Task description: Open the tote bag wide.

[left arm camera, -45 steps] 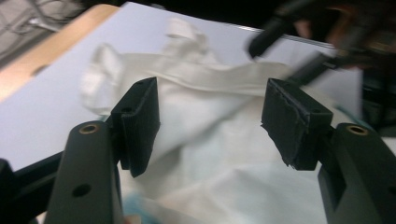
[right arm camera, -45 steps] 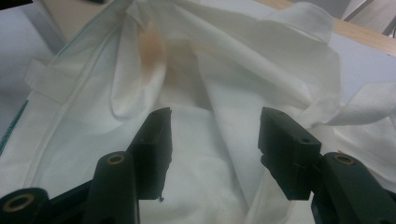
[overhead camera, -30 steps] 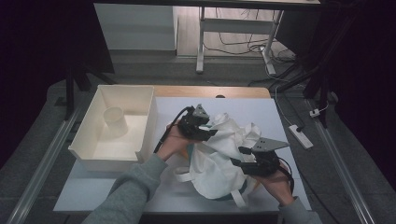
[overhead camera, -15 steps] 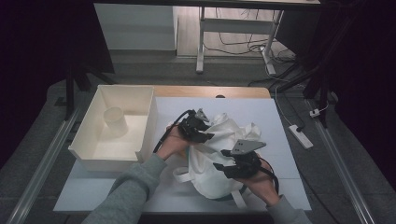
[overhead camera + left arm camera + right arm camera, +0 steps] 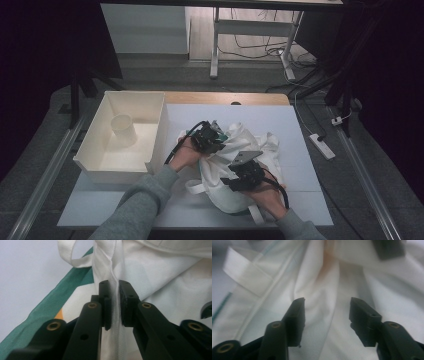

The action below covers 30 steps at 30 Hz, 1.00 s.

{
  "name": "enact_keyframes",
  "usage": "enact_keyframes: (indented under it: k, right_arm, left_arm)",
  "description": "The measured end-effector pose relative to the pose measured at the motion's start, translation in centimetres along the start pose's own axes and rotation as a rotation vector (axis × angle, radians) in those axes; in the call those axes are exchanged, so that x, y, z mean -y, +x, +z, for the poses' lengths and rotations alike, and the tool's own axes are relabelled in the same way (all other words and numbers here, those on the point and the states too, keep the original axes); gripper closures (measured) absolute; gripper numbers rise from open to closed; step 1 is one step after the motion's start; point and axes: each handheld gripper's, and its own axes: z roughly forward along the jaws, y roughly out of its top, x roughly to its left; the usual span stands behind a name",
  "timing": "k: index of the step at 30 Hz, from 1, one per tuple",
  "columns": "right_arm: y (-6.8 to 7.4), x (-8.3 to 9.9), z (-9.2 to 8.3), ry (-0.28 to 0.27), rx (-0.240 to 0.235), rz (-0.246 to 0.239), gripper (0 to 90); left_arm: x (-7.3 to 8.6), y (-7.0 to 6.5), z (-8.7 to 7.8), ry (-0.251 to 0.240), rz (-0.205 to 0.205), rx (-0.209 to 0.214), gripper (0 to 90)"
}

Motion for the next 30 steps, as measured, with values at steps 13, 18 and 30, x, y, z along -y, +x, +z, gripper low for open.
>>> enact_keyframes:
  k: [13,18,30]
  right_arm:
    - [1.5,0.0,-0.7,0.032,-0.066,-0.068,88.6]
    - [2.1,-0.4,-3.2,0.005,-0.074,-0.105,88.7]
    - [3.3,1.0,-2.0,0.031,-0.195,-0.089,88.7]
  left_arm:
    - [0.5,0.7,-1.0,-0.077,-0.034,-0.039,84.7]
    - [0.6,0.8,-1.6,-0.098,-0.047,-0.034,84.9]
    - [1.2,1.3,-1.0,-0.074,-0.069,0.0,84.9]
